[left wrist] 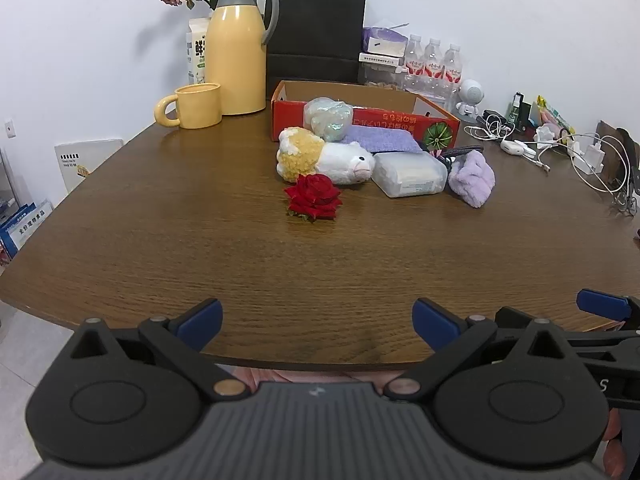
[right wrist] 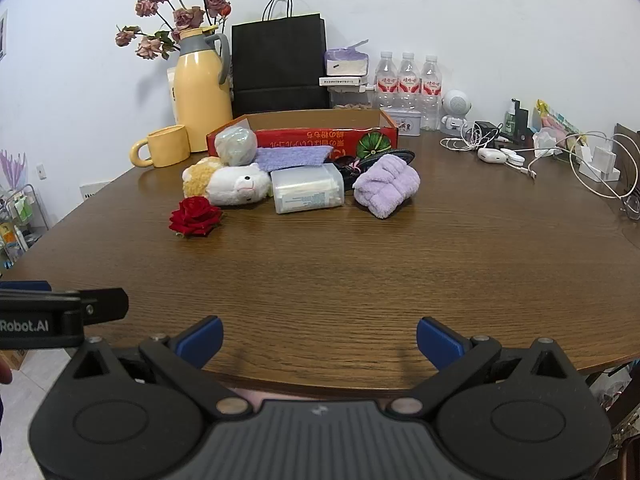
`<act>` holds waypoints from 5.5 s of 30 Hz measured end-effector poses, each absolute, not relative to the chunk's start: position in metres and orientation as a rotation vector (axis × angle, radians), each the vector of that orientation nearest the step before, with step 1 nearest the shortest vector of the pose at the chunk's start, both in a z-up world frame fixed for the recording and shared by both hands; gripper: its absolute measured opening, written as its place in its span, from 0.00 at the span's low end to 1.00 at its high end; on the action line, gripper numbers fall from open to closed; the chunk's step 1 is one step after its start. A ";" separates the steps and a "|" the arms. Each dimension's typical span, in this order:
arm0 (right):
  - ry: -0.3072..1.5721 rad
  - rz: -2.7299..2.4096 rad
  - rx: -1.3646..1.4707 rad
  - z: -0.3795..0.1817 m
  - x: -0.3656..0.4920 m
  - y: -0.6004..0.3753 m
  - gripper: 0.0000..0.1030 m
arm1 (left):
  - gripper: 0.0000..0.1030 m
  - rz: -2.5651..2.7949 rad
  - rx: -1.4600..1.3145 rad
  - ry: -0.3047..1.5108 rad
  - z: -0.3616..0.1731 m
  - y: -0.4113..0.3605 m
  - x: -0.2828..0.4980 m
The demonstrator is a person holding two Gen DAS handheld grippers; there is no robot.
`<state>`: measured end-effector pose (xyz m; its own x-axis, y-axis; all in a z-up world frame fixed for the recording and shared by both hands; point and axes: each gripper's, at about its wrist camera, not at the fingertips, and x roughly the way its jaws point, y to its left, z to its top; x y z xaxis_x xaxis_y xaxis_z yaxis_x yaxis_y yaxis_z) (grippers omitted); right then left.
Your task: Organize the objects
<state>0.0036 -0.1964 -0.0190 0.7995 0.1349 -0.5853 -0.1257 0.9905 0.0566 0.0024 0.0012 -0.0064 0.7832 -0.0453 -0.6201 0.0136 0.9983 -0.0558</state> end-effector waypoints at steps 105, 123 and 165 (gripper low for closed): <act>0.642 0.127 0.189 -0.035 0.199 -0.260 0.27 | 0.39 -0.129 0.044 0.644 -0.043 0.012 0.127; 0.534 0.179 0.108 -0.011 0.056 -0.287 0.17 | 0.32 -0.102 0.000 0.522 0.012 0.020 0.089; 0.496 0.188 -0.055 0.095 0.370 -0.231 0.90 | 1.00 -0.174 0.080 0.449 0.124 0.012 0.305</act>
